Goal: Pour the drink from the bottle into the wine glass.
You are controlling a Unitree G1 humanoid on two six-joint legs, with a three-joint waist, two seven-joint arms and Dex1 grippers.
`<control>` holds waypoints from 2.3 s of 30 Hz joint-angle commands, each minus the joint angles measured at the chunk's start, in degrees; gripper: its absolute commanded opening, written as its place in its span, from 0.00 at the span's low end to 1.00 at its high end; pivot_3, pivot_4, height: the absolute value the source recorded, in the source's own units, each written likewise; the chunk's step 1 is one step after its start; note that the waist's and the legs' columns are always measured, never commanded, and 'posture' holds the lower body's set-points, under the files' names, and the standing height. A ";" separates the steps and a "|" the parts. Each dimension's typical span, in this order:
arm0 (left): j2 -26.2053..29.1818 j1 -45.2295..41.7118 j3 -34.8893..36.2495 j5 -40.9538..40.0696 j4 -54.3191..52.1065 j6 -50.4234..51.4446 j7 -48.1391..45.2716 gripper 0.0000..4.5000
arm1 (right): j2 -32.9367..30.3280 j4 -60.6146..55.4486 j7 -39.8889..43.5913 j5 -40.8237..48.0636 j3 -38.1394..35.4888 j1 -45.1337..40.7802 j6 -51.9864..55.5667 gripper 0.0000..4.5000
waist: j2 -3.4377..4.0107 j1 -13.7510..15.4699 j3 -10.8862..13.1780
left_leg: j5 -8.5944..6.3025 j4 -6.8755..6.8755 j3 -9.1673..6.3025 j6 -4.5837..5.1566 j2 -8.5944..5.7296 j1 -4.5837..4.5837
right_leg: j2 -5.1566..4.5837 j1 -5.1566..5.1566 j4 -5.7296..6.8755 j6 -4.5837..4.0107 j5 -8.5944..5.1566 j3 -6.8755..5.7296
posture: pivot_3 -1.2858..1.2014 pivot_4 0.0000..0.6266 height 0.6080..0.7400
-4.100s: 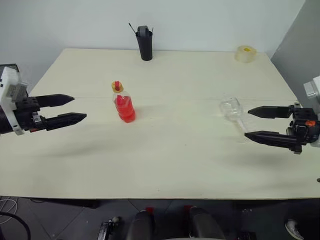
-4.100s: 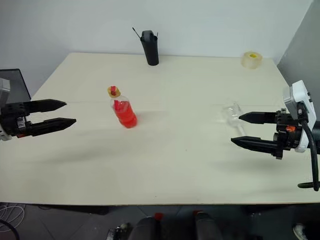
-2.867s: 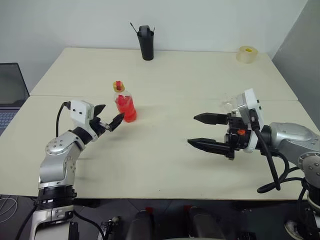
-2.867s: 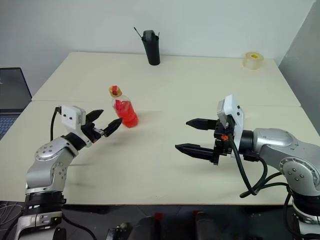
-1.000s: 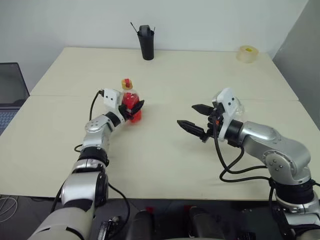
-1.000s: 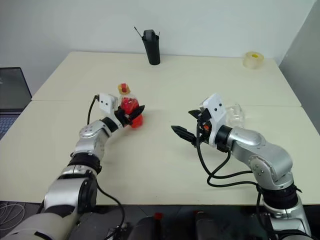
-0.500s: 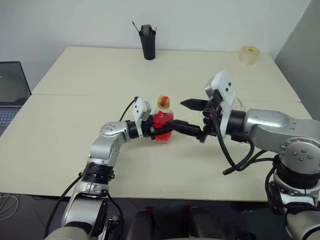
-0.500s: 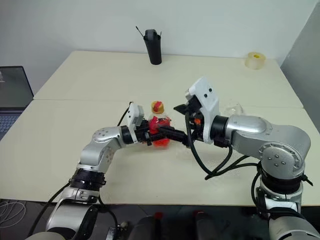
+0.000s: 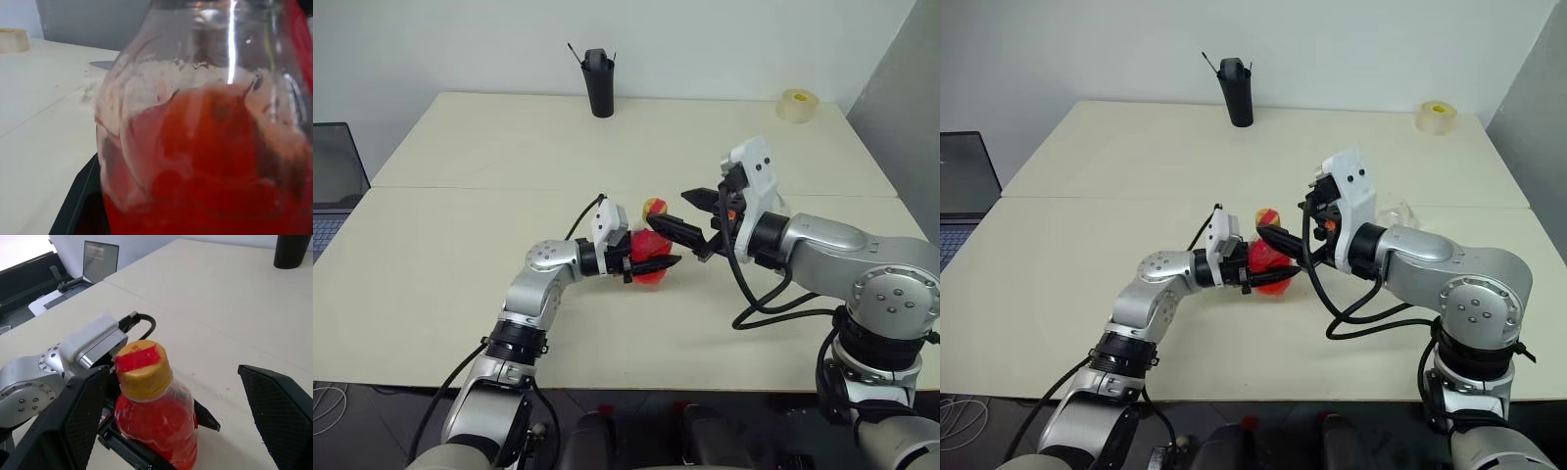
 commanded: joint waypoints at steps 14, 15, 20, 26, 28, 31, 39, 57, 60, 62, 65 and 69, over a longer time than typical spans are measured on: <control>-0.42 -0.86 0.73 -0.57 -2.81 -1.88 0.69 0.52 | 1.46 1.02 -0.80 -0.21 -0.24 -0.69 -2.47 0.27 | 0.00 0.00 0.00 | 0.00 -0.02 -0.01 0.00 0.00 -0.01 | 0.01 0.00 -0.02 0.00 0.00 0.00 | 0.52 0.24 1.00; -0.33 -0.86 0.64 -0.50 -2.68 -1.76 0.62 0.52 | 1.41 1.17 -0.60 -0.47 -0.05 -0.87 -2.83 0.27 | 0.00 -0.01 0.00 | 0.00 -0.02 0.00 0.00 0.00 0.00 | 0.01 0.00 -0.02 0.00 0.00 0.00 | 0.52 0.24 1.00; -0.36 -0.61 0.12 -0.95 -3.43 -1.17 -0.20 0.49 | -8.39 -0.67 20.41 -1.91 8.88 -4.07 -9.57 0.27 | 0.05 0.01 0.04 | 0.00 -0.02 0.00 0.01 -0.04 -0.01 | 0.01 0.00 -0.06 0.01 0.00 -0.04 | 0.52 0.24 1.00; -1.46 0.56 -2.40 -1.09 -8.49 -0.57 -1.60 0.45 | -19.58 15.67 55.45 -19.24 23.41 -7.40 -33.98 0.27 | 0.07 -0.24 0.05 | -0.03 -0.06 -0.01 0.05 -0.47 0.11 | 0.03 0.06 -0.11 0.02 -0.01 -0.11 | 0.52 0.24 1.00; -1.80 0.66 -2.84 -1.43 -10.41 0.38 -1.39 0.44 | -18.46 23.47 61.62 -23.03 24.95 -9.72 -39.61 0.27 | 0.08 -0.37 0.07 | -0.03 -0.07 0.01 0.07 -0.49 0.16 | 0.06 0.05 -0.06 0.02 -0.01 -0.03 | 0.52 0.24 1.00; -2.12 0.77 -3.23 -1.35 -11.61 0.97 -1.12 0.43 | -16.76 30.65 67.28 -26.24 25.34 -12.16 -44.18 0.27 | 0.10 -0.34 0.08 | -0.02 -0.04 -0.03 0.07 -0.47 0.15 | 0.07 0.03 -0.03 0.01 0.00 -0.04 | 0.52 0.24 1.00; -1.90 2.13 -3.31 -1.15 -13.32 1.82 -0.48 0.43 | -16.18 27.36 67.60 -23.08 19.51 -11.54 -37.44 0.43 | 0.10 0.32 0.08 | 0.00 0.01 -0.07 0.03 -0.11 0.01 | -0.19 0.03 -0.07 0.01 0.00 -0.05 | 0.52 0.24 1.00; -3.32 -1.52 -4.27 2.44 -3.15 -3.93 0.86 0.37 | -18.79 -6.12 32.26 -8.93 -4.37 -2.82 -7.87 0.88 | 0.11 0.13 0.08 | 0.00 0.00 -0.08 0.03 -0.09 -0.01 | -0.10 0.03 -0.05 0.01 0.00 -0.02 | 0.52 0.24 1.00; -4.10 -2.20 -3.90 2.62 -1.32 -3.86 1.93 0.36 | -14.99 -11.22 22.90 -5.98 -6.28 -2.50 -1.53 0.88 | 0.11 0.10 0.08 | 0.00 -0.02 -0.08 0.03 -0.09 0.01 | -0.05 0.03 -0.04 0.01 0.00 -0.01 | 0.52 0.24 1.00; -4.62 -2.43 -4.09 3.08 -0.35 -4.33 2.41 0.35 | -10.58 -14.39 16.52 -4.69 -7.58 -2.08 2.53 0.88 | 0.11 0.11 0.08 | 0.00 -0.02 -0.08 0.03 -0.09 0.00 | -0.04 0.03 -0.04 0.01 -0.01 -0.01 | 0.52 0.24 1.00; -5.31 -3.04 -4.46 4.40 1.70 -5.45 3.39 0.35 | -3.79 -18.26 8.45 -6.07 -7.83 -0.76 9.04 0.88 | 0.12 0.16 0.08 | 0.00 -0.03 -0.08 0.03 -0.08 -0.02 | -0.03 0.03 -0.05 0.01 -0.01 -0.01 | 0.52 0.24 1.00; -6.75 -4.73 -4.25 5.71 4.79 -7.09 4.79 0.35 | 8.76 -22.16 -1.81 -9.62 -9.62 1.99 13.20 0.88 | 0.13 0.18 0.07 | 0.01 -0.03 -0.09 0.02 -0.08 -0.04 | -0.04 0.01 -0.04 0.01 -0.01 -0.01 | 0.52 0.24 1.00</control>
